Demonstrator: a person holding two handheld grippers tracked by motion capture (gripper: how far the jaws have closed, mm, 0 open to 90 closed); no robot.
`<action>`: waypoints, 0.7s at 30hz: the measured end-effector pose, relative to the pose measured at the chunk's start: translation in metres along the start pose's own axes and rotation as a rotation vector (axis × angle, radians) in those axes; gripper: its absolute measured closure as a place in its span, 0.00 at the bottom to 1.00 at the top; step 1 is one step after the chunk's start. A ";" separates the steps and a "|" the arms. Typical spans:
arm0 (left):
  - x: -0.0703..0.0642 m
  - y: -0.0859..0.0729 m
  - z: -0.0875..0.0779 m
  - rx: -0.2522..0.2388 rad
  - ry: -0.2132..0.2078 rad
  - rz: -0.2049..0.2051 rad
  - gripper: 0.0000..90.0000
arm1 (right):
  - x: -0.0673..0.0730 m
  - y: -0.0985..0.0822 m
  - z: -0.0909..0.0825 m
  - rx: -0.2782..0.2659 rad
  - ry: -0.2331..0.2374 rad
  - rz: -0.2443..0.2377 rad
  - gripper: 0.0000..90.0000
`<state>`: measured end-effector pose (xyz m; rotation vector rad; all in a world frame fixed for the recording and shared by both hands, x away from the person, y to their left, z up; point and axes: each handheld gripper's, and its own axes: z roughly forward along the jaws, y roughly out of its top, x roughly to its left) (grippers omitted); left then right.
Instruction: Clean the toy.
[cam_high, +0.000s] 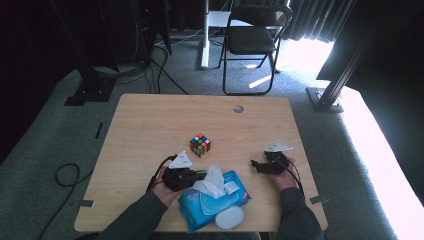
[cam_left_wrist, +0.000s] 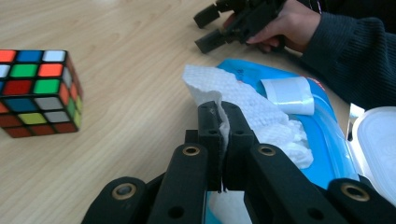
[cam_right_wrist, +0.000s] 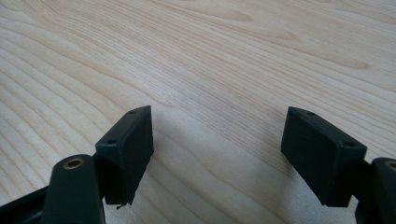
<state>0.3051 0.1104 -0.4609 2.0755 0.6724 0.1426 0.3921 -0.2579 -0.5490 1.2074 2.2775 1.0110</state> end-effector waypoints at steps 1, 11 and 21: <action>0.001 0.000 -0.001 -0.002 0.002 -0.002 0.98 | 0.000 0.000 0.000 0.000 0.000 0.000 0.28; 0.013 0.000 -0.014 -0.034 0.050 -0.027 0.98 | 0.000 0.000 0.000 0.000 0.000 0.000 0.28; 0.023 0.000 -0.024 -0.052 0.101 -0.051 0.98 | 0.000 0.000 0.000 0.000 0.000 0.000 0.28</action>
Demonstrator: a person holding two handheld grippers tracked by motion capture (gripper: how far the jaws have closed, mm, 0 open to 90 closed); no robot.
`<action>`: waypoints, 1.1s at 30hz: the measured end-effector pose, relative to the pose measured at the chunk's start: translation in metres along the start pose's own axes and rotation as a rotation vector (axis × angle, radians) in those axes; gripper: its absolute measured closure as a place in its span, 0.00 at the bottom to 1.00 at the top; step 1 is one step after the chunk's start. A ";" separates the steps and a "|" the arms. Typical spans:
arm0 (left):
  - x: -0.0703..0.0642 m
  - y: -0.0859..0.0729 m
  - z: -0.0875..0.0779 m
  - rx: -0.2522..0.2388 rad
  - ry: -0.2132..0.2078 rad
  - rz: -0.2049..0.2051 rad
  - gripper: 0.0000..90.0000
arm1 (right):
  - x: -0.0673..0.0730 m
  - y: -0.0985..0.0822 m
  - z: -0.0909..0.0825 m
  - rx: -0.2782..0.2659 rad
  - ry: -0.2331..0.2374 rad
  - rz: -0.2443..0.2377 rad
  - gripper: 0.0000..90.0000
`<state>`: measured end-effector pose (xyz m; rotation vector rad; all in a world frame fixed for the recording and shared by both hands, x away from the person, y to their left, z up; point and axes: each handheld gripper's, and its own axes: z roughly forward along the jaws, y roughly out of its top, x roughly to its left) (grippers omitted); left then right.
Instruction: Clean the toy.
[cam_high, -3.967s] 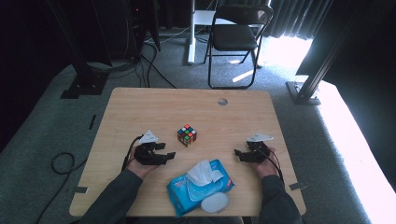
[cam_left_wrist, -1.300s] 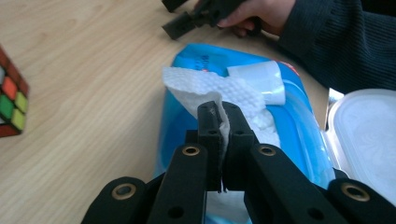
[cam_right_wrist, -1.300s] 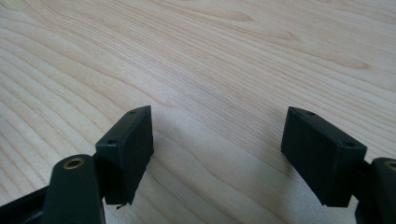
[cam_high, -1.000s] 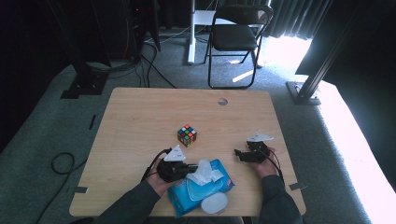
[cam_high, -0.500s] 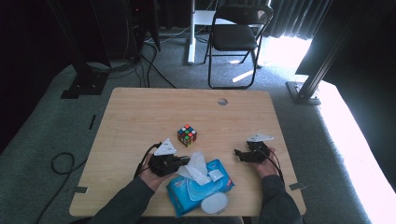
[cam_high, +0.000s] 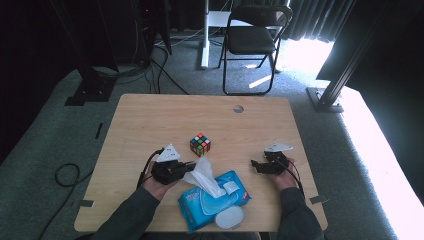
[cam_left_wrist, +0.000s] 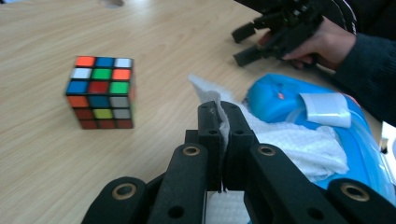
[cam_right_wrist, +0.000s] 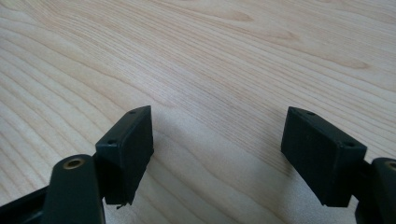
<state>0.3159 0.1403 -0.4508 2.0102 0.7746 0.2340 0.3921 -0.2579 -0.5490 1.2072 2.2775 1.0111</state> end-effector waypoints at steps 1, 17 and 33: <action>0.003 0.000 -0.003 -0.005 0.013 -0.006 0.98 | 0.000 0.000 0.000 0.000 0.000 0.000 0.28; 0.019 0.005 -0.013 -0.037 0.066 -0.034 0.98 | 0.000 0.000 0.000 0.000 0.000 0.000 0.28; -0.005 0.006 0.008 -0.003 -0.053 -0.004 0.98 | 0.000 0.000 0.000 0.000 0.000 -0.001 0.28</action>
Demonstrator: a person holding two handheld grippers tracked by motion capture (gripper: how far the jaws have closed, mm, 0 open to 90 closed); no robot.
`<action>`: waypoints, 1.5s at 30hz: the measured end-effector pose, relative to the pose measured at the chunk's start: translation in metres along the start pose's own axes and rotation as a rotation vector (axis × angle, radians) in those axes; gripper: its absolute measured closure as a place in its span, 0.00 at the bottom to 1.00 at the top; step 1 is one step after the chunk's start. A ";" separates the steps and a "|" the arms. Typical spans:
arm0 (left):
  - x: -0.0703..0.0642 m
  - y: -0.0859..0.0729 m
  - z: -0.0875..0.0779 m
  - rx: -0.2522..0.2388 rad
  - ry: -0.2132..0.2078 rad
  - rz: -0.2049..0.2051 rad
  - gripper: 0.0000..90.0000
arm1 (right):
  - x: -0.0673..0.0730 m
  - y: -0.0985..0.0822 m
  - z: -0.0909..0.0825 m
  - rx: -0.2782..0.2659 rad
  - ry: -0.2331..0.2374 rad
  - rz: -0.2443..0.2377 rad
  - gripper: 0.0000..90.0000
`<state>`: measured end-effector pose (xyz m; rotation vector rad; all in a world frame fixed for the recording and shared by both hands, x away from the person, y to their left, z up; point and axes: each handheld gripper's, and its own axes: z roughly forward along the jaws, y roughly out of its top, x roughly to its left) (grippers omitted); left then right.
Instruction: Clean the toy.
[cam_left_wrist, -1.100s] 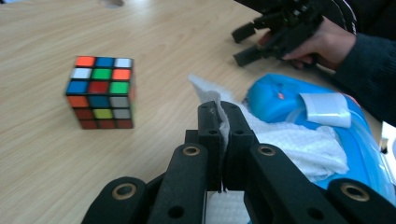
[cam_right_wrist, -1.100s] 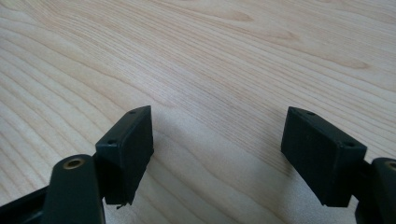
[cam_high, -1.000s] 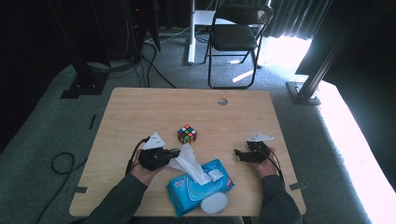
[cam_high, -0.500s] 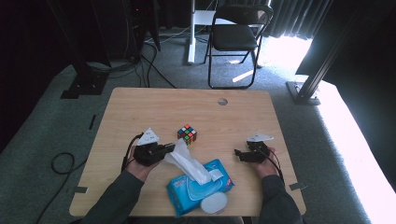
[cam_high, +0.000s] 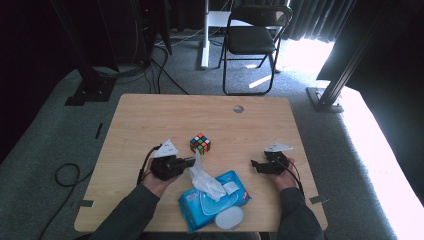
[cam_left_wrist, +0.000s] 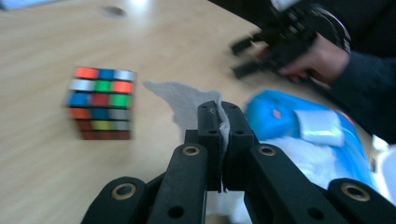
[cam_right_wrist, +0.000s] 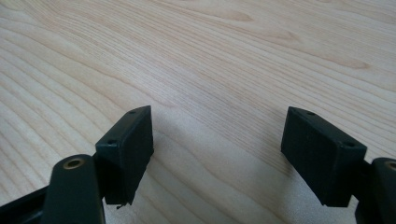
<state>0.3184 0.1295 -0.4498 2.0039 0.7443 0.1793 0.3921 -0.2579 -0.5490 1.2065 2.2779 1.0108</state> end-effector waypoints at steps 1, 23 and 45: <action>-0.003 -0.001 0.003 0.012 -0.017 0.006 0.98 | 0.000 0.000 0.000 0.000 0.000 0.000 0.28; -0.035 -0.020 0.034 0.170 -0.180 0.103 0.49 | 0.000 0.000 0.000 0.000 0.000 0.001 0.28; -0.023 -0.023 0.036 0.176 -0.180 0.037 0.72 | 0.000 0.000 0.000 0.000 0.000 0.000 0.28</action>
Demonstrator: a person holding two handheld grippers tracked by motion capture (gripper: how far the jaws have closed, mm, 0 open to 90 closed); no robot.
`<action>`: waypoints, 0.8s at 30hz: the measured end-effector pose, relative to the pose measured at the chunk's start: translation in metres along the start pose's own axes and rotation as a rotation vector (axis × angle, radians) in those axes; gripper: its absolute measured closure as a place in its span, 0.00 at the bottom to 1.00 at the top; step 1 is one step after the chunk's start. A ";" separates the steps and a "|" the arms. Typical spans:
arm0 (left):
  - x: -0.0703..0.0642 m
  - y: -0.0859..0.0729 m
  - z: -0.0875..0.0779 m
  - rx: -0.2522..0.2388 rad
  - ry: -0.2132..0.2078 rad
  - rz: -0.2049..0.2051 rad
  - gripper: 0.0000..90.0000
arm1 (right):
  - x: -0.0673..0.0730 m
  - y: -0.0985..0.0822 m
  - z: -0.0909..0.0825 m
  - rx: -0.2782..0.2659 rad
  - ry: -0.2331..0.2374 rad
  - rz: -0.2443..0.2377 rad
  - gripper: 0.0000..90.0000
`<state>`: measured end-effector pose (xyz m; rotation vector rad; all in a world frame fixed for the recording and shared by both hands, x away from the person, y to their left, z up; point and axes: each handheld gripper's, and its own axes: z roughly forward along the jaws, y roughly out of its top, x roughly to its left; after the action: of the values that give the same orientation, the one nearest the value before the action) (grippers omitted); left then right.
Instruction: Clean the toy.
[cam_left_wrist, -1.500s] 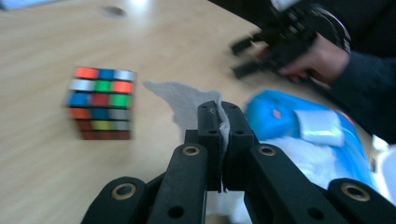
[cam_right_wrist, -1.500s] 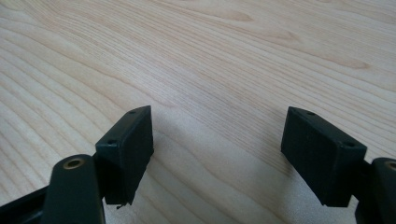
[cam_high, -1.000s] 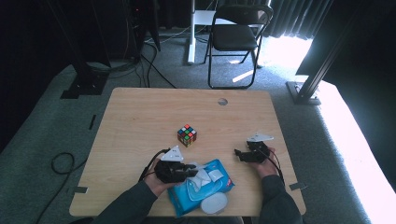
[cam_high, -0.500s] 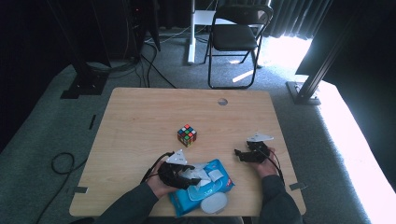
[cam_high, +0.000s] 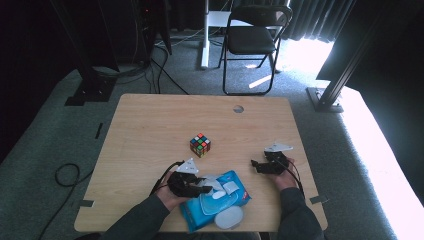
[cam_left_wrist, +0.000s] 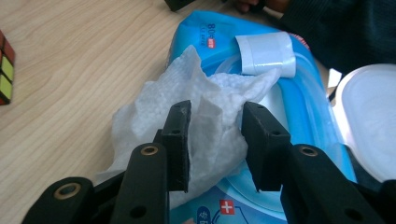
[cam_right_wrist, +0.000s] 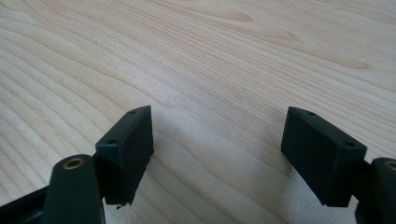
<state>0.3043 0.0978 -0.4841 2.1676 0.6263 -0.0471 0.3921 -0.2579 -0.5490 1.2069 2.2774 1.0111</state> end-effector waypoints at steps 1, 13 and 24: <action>0.001 0.000 0.000 -0.002 -0.004 -0.003 0.72 | 0.000 0.000 0.000 0.000 0.000 0.000 0.28; 0.003 0.000 -0.007 -0.033 -0.035 0.003 0.72 | 0.000 0.000 0.000 0.000 0.000 0.000 0.28; 0.002 -0.001 -0.006 -0.016 0.058 0.024 0.90 | 0.000 0.000 0.000 0.000 0.000 0.000 0.28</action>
<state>0.3044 0.1036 -0.4822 2.1670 0.6313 0.0333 0.3921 -0.2579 -0.5490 1.2073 2.2774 1.0109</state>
